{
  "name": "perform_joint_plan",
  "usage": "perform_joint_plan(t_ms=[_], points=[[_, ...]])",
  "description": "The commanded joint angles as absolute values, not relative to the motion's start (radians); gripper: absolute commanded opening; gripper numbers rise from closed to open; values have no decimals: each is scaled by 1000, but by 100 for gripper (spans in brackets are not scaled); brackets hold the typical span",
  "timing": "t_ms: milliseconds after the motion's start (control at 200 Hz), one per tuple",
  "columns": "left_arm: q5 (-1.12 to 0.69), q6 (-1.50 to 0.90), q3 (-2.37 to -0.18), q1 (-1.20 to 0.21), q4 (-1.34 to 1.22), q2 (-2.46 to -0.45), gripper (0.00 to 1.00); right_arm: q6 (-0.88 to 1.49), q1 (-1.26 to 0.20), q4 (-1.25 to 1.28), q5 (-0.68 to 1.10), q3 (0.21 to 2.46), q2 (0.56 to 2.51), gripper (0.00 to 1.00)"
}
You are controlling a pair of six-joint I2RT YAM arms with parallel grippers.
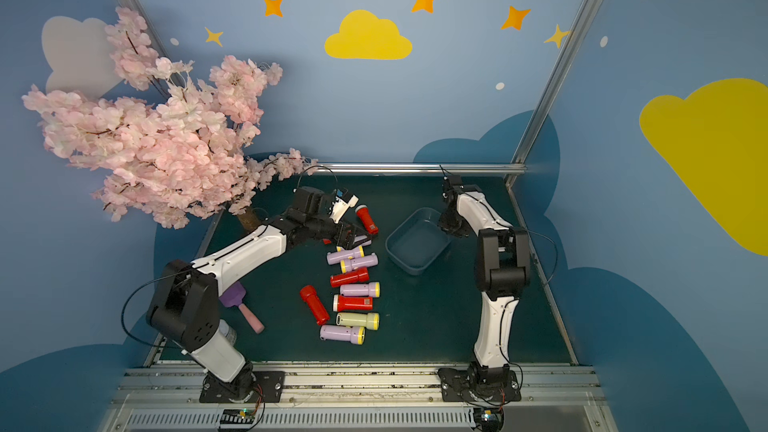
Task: Put the flashlights into the storage boxes
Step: Adjust the storage box at the center of the board.
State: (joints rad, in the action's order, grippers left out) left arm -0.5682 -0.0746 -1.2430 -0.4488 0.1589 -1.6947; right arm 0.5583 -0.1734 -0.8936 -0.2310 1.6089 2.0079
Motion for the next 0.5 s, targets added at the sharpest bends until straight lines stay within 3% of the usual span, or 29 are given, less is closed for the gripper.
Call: perform_joint_plan(t_ms=[0,275,496], points=[[-612,-69,-1284,-461,149,-1717,99,556,-215,-888,-290,1547,1909,45],[-616,-118,-1296,-497,175,-1737,99,403,-256,-858,-314,1576,1843,52],[-560,-167,-1302,-601,186,-1751,99,295,-226,-805,-311,1713,2030,52]])
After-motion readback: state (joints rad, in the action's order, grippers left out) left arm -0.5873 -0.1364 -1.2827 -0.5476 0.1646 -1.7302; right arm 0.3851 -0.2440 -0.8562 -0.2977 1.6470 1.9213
